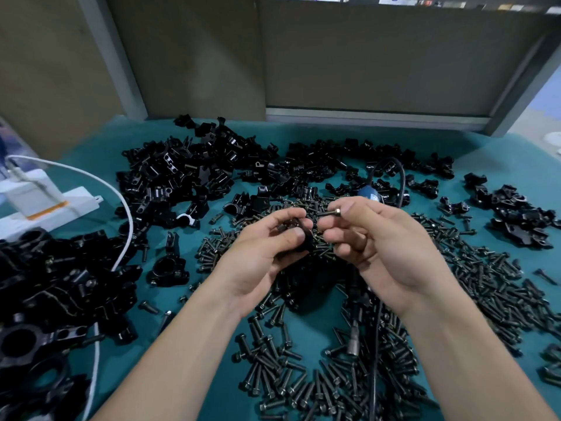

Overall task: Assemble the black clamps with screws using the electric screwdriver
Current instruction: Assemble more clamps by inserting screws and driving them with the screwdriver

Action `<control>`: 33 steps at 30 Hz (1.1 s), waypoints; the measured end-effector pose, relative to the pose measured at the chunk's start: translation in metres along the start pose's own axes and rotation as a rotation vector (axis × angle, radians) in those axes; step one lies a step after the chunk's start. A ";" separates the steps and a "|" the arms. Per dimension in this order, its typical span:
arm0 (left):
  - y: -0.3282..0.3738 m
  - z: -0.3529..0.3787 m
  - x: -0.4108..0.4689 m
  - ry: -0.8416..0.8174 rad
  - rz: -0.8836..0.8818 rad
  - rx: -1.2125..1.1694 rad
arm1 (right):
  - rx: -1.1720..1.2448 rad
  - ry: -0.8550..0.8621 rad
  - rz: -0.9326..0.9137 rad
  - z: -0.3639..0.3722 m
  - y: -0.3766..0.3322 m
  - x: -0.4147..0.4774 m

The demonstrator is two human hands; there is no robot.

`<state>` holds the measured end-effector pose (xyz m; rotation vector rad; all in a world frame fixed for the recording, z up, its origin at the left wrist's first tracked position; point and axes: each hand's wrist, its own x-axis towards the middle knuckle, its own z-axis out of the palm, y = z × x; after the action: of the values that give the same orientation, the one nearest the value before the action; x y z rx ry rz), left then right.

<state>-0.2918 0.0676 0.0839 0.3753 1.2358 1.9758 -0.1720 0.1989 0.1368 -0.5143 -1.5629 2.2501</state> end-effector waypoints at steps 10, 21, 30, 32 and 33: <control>-0.006 0.007 -0.004 -0.009 0.231 0.395 | -0.505 0.099 -0.223 -0.007 0.020 0.013; -0.004 0.007 -0.005 -0.059 0.297 0.522 | -0.656 0.095 -0.280 -0.010 0.022 0.012; -0.010 0.011 -0.006 -0.046 0.326 0.596 | -1.025 0.223 -0.392 -0.005 0.029 0.010; -0.010 0.011 -0.006 -0.071 0.316 0.603 | -0.953 0.206 -0.354 -0.006 0.029 0.011; -0.010 0.011 -0.006 -0.087 0.310 0.602 | -0.909 0.191 -0.335 -0.006 0.028 0.012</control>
<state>-0.2771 0.0725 0.0812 0.9895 1.7885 1.7665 -0.1815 0.2003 0.1070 -0.5996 -2.2983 1.1242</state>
